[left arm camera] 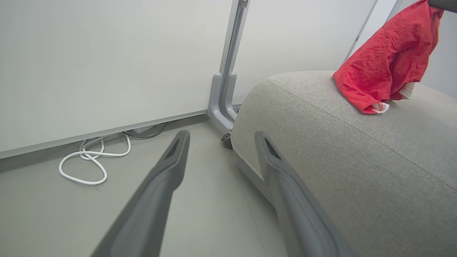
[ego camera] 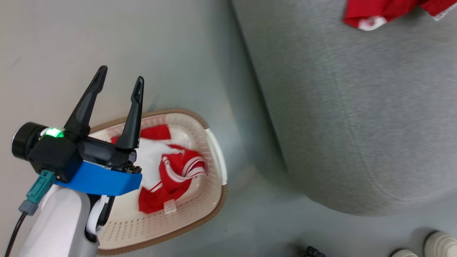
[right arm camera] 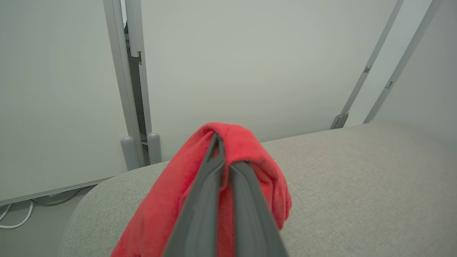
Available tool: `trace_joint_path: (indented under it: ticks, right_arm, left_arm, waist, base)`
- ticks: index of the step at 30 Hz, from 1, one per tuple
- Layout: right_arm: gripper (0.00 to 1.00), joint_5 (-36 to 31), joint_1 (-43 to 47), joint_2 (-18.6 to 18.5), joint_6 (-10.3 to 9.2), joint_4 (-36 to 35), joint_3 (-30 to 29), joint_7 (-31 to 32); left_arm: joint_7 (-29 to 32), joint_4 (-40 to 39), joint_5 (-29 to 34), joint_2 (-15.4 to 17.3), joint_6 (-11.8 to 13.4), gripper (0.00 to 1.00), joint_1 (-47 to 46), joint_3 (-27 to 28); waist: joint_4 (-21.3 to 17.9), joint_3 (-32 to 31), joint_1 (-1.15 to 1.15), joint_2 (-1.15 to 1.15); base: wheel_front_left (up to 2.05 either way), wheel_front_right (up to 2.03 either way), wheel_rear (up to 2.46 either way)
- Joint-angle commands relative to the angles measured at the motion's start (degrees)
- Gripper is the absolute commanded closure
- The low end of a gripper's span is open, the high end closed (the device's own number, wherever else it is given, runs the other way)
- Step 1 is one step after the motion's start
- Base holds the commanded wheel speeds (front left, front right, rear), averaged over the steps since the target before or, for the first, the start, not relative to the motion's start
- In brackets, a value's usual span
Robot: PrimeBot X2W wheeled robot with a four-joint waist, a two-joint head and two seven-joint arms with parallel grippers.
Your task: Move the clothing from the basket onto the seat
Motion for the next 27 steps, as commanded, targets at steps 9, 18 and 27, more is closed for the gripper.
trace_joint_path:
  ticks: [9, 18, 27]
  right_arm:
    - [0.0, -3.7, 1.2, -1.4, 0.01, 11.9, -6.9, -0.1]
    - [0.0, -7.6, 9.6, -0.4, 0.01, 16.1, -2.6, -4.7]
    - [0.0, -7.4, 23.4, 3.6, 0.01, 9.8, 7.2, -6.4]
  left_arm:
    - [-1.7, 1.7, 0.1, -1.3, -0.2, 0.0, -1.7, -1.6]
    - [-3.7, 8.5, -1.8, -4.7, 0.6, 0.0, 1.5, -0.6]
    - [-4.1, 13.3, -3.6, -8.8, 2.2, 0.0, 9.3, 4.7]
  waist:
    - [6.5, 3.1, -0.01, 0.0]
    - [7.3, -9.6, -0.01, 0.0]
    - [9.2, -24.1, -0.01, 0.0]
  base:
    - [0.0, 0.0, 0.0]
    - [0.0, 0.0, 0.0]
    - [0.0, 0.0, 0.0]
